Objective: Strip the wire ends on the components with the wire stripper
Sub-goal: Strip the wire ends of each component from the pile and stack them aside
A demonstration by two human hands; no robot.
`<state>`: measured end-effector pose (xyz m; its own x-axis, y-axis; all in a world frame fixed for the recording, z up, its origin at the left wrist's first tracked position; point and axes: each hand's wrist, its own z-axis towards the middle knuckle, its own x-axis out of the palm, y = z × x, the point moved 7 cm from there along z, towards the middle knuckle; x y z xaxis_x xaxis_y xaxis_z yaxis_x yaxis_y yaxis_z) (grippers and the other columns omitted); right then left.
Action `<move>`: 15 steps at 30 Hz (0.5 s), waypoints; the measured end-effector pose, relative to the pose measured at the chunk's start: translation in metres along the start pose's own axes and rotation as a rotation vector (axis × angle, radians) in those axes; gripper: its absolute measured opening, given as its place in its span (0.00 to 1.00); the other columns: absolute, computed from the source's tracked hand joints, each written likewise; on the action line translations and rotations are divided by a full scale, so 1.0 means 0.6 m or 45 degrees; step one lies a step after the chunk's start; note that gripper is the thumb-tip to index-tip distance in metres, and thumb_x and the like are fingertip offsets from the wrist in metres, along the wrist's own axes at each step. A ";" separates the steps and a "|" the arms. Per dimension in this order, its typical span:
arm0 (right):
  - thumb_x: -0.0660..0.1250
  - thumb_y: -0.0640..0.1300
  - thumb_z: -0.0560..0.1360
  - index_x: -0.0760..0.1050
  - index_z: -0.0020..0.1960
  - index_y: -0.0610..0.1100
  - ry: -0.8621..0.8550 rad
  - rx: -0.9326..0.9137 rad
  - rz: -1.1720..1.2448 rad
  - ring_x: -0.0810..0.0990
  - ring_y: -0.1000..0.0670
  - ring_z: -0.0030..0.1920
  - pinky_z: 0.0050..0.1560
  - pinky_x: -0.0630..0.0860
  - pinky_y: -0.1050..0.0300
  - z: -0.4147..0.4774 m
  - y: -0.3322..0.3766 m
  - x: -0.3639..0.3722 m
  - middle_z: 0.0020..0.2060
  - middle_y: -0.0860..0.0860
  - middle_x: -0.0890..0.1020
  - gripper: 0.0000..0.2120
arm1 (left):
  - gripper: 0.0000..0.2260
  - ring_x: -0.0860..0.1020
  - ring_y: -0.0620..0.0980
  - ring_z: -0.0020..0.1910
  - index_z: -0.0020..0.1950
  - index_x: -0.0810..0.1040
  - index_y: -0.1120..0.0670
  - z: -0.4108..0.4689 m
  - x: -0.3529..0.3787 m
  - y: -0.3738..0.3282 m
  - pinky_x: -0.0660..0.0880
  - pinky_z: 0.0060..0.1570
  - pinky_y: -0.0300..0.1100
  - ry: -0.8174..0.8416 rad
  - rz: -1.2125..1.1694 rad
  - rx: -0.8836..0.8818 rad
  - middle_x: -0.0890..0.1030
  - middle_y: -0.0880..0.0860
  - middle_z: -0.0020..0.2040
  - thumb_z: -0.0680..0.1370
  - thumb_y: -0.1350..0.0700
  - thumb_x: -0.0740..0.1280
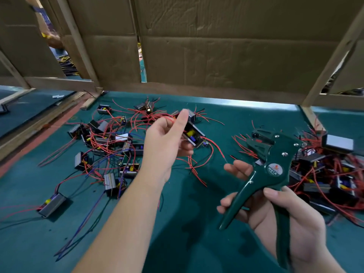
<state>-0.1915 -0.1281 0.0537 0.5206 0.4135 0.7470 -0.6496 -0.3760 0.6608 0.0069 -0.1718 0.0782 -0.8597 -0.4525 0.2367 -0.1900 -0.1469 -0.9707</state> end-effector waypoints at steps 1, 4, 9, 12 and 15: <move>0.81 0.44 0.53 0.75 0.60 0.31 -0.021 -0.002 -0.057 0.80 0.32 0.38 0.43 0.78 0.34 0.004 -0.003 -0.004 0.63 0.33 0.75 0.39 | 0.13 0.75 0.45 0.20 0.40 0.71 0.55 -0.004 0.001 0.011 0.73 0.21 0.36 -0.015 -0.031 -0.021 0.79 0.51 0.27 0.76 0.48 0.70; 0.79 0.46 0.57 0.76 0.62 0.34 0.059 -0.010 -0.066 0.81 0.34 0.39 0.44 0.78 0.35 -0.006 -0.002 0.002 0.65 0.35 0.74 0.36 | 0.12 0.77 0.48 0.22 0.38 0.73 0.56 -0.015 0.003 0.040 0.75 0.23 0.36 -0.030 -0.086 -0.065 0.82 0.54 0.31 0.76 0.51 0.70; 0.79 0.46 0.58 0.73 0.68 0.41 0.021 0.010 -0.044 0.82 0.36 0.41 0.47 0.78 0.39 -0.001 -0.004 -0.002 0.65 0.34 0.74 0.39 | 0.12 0.79 0.49 0.25 0.44 0.74 0.61 -0.030 0.004 0.074 0.75 0.25 0.37 0.013 -0.058 -0.103 0.83 0.57 0.35 0.76 0.52 0.70; 0.79 0.46 0.57 0.70 0.71 0.45 -0.056 -0.008 -0.078 0.82 0.37 0.41 0.48 0.79 0.40 0.003 -0.004 -0.012 0.64 0.34 0.74 0.43 | 0.13 0.81 0.51 0.28 0.45 0.74 0.61 -0.035 0.001 0.081 0.76 0.27 0.38 0.039 -0.029 -0.112 0.84 0.60 0.39 0.75 0.51 0.70; 0.79 0.45 0.56 0.70 0.70 0.47 -0.108 -0.058 -0.048 0.82 0.38 0.41 0.48 0.79 0.41 0.006 -0.003 -0.018 0.63 0.34 0.76 0.44 | 0.12 0.82 0.52 0.29 0.44 0.72 0.59 -0.036 -0.005 0.079 0.76 0.27 0.38 0.022 -0.065 -0.086 0.85 0.59 0.38 0.75 0.52 0.71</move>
<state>-0.1943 -0.1348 0.0448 0.5887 0.3542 0.7266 -0.6524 -0.3225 0.6858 -0.0095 -0.1585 0.0308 -0.8562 -0.4303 0.2860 -0.2651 -0.1093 -0.9580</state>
